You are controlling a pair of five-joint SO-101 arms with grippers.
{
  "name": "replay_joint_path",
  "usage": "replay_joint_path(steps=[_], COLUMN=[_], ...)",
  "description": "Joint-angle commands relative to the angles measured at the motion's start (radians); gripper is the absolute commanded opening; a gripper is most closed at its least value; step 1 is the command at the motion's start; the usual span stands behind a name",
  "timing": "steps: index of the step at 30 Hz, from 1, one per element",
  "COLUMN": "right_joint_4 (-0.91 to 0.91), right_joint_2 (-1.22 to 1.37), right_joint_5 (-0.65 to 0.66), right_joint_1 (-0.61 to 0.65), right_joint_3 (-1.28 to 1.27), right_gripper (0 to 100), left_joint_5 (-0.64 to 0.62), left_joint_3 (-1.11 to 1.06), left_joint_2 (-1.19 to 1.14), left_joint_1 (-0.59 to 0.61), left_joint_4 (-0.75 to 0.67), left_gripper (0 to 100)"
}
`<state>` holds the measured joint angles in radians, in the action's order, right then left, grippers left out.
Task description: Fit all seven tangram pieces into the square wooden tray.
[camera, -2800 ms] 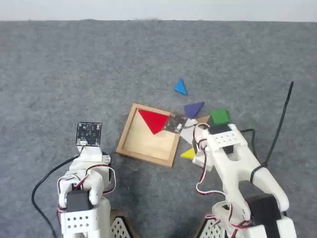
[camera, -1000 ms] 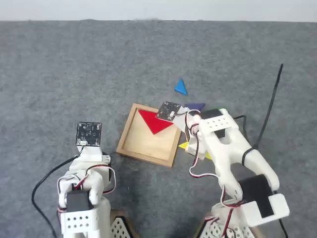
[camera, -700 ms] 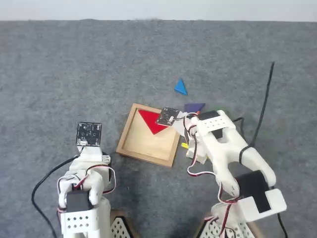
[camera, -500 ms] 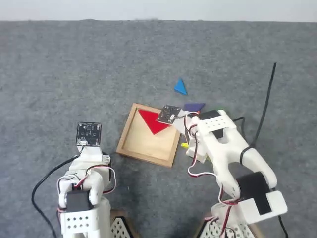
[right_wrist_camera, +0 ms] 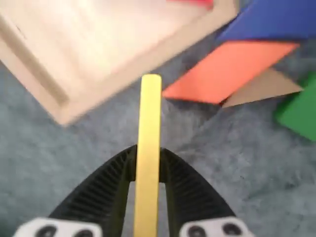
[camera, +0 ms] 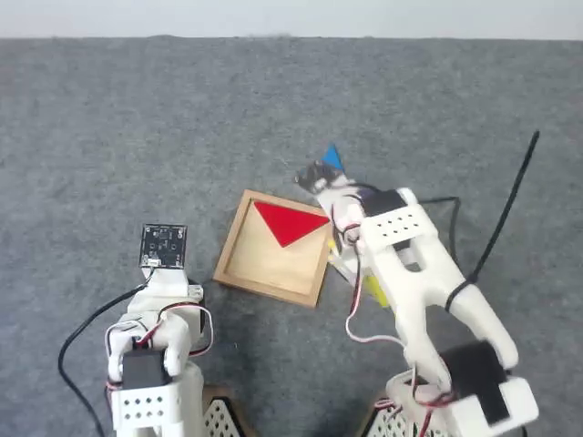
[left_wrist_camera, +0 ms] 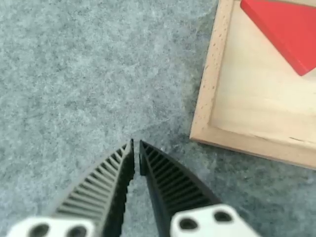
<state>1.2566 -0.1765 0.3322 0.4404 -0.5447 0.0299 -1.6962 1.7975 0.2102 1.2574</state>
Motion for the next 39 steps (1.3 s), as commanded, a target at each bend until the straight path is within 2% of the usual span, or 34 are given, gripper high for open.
replay_joint_path(steps=[1,8,15,18,21,30,32,37,39], right_joint_4=[0.044,-0.019,-0.101,-0.134,-0.176,-0.289,-0.329,-0.361,-0.352], right_joint_2=[-0.062,0.185,0.409,0.455,0.492,0.561,0.582,0.633,0.641], right_joint_5=[-0.161,-0.307,-0.654,-0.802,-0.895,-1.054,-1.036,-1.03,-1.025], right_joint_1=[0.073,0.171,0.213,0.257,0.3,0.341,0.351,0.38,0.378], right_joint_3=[0.15,0.33,0.571,0.609,0.611,0.615,0.615,0.615,0.615], right_gripper=[0.6,0.6,0.6,0.6,0.6,0.9,4.9,22.0,24.8], left_joint_5=[-0.017,-0.017,-0.017,-0.017,-0.017,-0.017,-0.017,-0.017,-0.017], left_joint_3=[0.013,0.013,0.013,0.013,0.013,0.013,0.013,0.013,0.013], left_joint_2=[0.018,0.018,0.018,0.018,0.018,0.018,0.018,0.018,0.018], left_joint_1=[0.002,0.002,0.002,0.002,0.002,0.002,0.002,0.002,0.002], left_joint_4=[0.003,0.003,0.003,0.003,0.003,0.003,0.003,0.003,0.003], left_gripper=[2,2,2,2,2,2,2,2,2])
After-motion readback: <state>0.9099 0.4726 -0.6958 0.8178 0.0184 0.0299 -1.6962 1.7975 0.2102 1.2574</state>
